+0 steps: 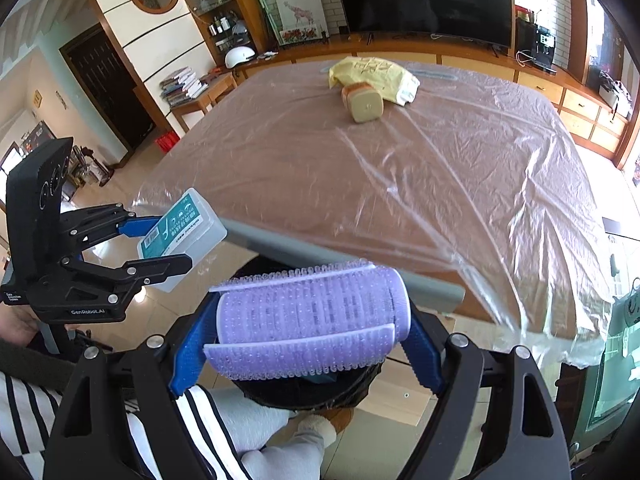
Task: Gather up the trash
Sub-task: 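Carry the floss box and purple roller over the black bin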
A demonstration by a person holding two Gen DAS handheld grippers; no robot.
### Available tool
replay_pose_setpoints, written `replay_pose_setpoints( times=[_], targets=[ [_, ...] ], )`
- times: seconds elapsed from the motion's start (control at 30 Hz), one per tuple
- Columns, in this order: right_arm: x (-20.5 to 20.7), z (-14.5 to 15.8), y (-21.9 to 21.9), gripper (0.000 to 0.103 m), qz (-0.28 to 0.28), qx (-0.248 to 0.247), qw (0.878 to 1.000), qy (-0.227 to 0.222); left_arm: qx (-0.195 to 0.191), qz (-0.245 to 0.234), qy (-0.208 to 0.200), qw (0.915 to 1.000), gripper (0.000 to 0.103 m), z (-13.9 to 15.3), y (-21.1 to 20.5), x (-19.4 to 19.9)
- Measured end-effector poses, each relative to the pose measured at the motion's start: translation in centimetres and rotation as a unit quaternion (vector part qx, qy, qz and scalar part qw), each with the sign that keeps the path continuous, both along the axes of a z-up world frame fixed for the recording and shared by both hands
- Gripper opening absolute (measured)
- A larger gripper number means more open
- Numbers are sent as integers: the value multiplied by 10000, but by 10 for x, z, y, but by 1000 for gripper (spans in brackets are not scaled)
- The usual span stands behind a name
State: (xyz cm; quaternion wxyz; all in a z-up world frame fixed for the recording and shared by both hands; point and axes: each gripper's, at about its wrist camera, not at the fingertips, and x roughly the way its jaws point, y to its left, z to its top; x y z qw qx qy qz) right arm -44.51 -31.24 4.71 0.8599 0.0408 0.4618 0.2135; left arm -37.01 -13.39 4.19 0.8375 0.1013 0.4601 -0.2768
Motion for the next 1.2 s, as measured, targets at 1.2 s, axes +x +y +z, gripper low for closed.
replay_pose_setpoints(
  times=[1.2],
  targets=[
    [-17, -90, 40, 81, 357, -779, 9932, 787, 756, -320, 940, 9922, 56, -90, -25, -16]
  ],
)
